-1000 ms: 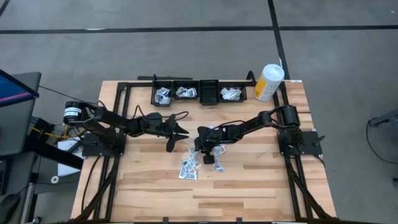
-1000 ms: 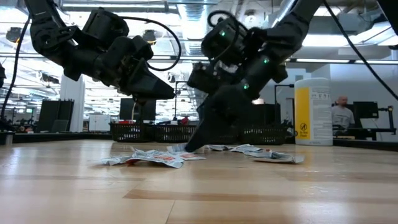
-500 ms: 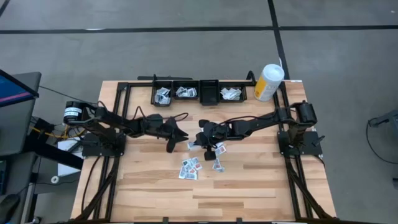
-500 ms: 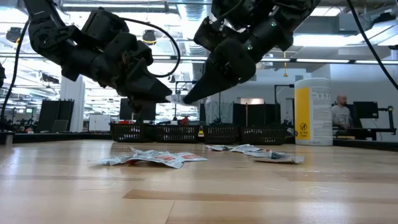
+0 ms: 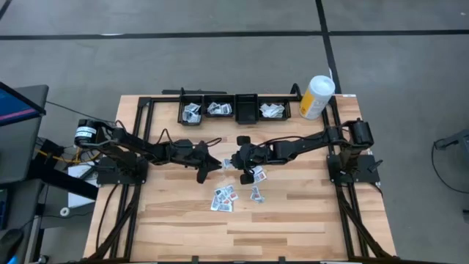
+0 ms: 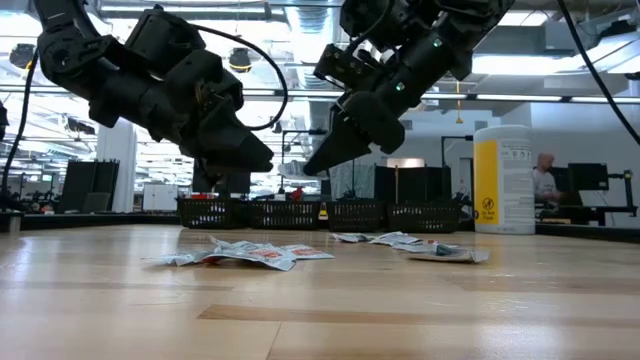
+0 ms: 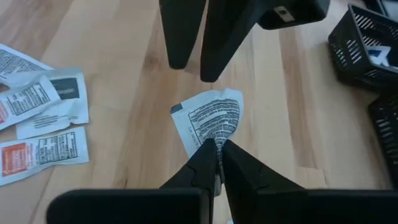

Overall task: Pick & Place First Aid Supplies
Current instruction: Put the black towelette pack into the middle left black bin

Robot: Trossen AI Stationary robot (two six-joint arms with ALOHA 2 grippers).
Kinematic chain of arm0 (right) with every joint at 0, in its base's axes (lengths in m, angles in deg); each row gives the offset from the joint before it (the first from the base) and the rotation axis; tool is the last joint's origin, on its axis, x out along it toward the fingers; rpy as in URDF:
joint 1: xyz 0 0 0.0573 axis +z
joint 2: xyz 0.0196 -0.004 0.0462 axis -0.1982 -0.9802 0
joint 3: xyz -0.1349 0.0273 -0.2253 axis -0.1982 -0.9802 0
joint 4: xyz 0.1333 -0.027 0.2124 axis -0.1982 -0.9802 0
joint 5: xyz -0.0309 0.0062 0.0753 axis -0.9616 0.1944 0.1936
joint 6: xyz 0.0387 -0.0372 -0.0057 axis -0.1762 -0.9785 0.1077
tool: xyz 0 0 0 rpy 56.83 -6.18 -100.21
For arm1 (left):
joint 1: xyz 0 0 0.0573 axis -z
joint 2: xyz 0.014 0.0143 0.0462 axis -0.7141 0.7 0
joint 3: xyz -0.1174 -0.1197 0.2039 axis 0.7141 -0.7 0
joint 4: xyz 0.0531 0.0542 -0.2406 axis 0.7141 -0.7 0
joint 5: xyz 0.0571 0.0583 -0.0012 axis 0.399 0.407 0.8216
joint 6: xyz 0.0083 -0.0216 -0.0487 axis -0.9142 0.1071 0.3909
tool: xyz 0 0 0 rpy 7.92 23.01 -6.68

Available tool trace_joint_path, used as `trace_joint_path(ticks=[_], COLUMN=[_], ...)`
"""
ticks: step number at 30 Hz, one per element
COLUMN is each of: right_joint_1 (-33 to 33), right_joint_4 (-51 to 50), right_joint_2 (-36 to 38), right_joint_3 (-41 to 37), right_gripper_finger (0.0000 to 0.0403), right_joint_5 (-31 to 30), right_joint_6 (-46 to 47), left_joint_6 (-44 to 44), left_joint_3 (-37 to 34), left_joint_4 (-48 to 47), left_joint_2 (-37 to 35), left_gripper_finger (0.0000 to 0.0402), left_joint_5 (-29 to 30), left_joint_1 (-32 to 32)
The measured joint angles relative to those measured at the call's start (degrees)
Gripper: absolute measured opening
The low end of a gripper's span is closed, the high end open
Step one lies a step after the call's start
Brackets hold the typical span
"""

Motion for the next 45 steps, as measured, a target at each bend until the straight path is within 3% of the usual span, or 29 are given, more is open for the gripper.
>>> trace_joint_path(ticks=[10,27,30,36,45], right_joint_1=[0.04,0.02,0.02,0.07,0.04], right_joint_4=[2.18,7.43,7.26,7.17,6.01], right_joint_2=[0.02,0.04,0.04,0.07,0.13], right_joint_3=[0.02,0.08,0.09,0.09,0.17], right_gripper_finger=[0.0017,0.0019,0.0025,0.0042,0.0096], right_joint_5=[-2.54,-2.56,-2.49,-2.38,-2.47], right_joint_6=[-0.41,-0.44,-0.41,0.02,0.18], left_joint_6=[-0.02,-1.09,-1.09,-2.49,-3.67], left_joint_3=[-0.02,-0.02,-0.02,-0.02,-0.02], left_joint_4=[-0.01,5.9,6.81,9.95,10.64], left_joint_2=[0.0,3.89,5.59,7.34,7.32], left_gripper_finger=[0.0102,0.01,0.0083,0.0009,0.0004], left_joint_5=[10.24,11.83,11.83,11.83,11.83], left_joint_1=[2.03,2.07,2.05,2.04,2.04])
